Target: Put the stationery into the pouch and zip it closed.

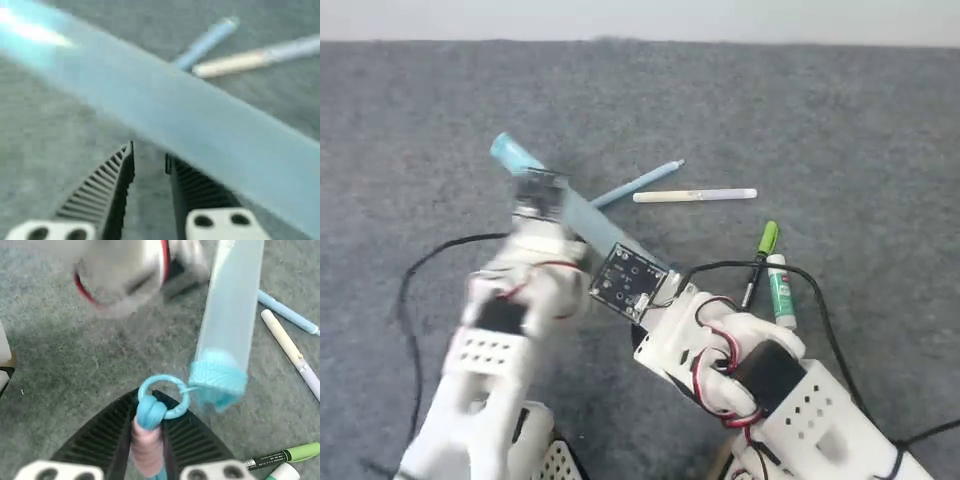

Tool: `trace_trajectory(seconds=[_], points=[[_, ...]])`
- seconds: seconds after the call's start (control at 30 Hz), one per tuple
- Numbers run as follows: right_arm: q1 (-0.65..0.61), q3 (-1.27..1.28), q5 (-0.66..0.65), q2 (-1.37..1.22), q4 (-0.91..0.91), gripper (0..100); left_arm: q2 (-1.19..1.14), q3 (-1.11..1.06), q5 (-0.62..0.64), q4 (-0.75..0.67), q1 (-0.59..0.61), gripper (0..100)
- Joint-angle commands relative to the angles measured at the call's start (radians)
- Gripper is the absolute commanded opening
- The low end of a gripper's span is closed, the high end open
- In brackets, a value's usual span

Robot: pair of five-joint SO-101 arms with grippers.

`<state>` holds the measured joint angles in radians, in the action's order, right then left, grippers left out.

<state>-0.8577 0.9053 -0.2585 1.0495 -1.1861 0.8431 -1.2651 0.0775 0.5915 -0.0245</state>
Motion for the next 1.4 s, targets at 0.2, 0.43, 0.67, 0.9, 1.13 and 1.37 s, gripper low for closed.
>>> trace_trajectory(seconds=[0.2,0.43,0.67,0.9,1.13,1.37], points=[[0.019,-0.061,-0.038,-0.249,0.081,0.6,0.463,0.027,-0.166,0.302,0.399,11],[0.09,-0.282,0.021,-0.484,0.076,0.6,0.505,0.031,-0.25,0.414,0.265,11],[0.239,-0.466,0.158,-0.763,0.085,0.6,0.44,0.065,-0.278,0.506,0.08,23],[0.265,-0.407,0.184,-0.685,0.153,0.6,0.442,0.071,-0.284,0.522,-0.063,24],[0.22,-0.133,0.158,-0.337,0.305,0.6,0.442,0.067,-0.278,0.516,-0.13,26],[0.182,-0.094,0.164,-0.291,0.312,0.6,0.443,0.061,-0.276,0.48,-0.149,28]])
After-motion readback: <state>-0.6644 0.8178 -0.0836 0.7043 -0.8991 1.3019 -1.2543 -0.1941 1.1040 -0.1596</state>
